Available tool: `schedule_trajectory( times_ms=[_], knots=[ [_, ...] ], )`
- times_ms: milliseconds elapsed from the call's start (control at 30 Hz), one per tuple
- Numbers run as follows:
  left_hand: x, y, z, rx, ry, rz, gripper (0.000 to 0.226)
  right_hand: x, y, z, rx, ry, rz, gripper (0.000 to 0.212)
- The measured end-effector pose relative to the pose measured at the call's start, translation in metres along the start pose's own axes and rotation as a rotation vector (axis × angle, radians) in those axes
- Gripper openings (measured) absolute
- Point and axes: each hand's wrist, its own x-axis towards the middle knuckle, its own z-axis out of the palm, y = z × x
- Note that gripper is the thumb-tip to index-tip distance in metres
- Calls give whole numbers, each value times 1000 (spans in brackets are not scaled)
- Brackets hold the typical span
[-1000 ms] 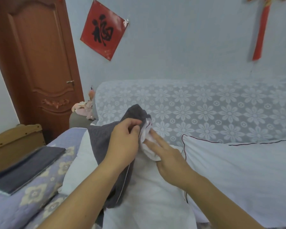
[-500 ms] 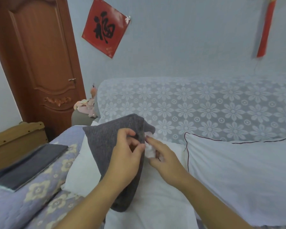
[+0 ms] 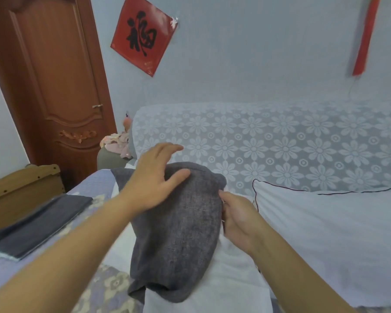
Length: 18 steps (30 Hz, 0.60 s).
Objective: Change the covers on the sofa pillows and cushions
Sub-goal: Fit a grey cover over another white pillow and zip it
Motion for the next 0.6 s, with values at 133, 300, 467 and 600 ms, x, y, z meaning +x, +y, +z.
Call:
schedule_trajectory(
  times_ms=[133, 300, 467, 600],
  knots=[
    [7, -11, 9, 127, -387, 121, 84, -18, 14, -16, 6, 56, 42, 68],
    [-22, 25, 40, 118, -290, 166, 72, -35, 18, -52, -192, 37, 117, 48],
    [-55, 48, 34, 266, -225, 429, 69, -37, -14, -79, -470, 206, -9, 23],
    [-74, 76, 21, 210, -180, 678, 59, -32, -43, -62, -426, -24, 174, 42]
  ],
)
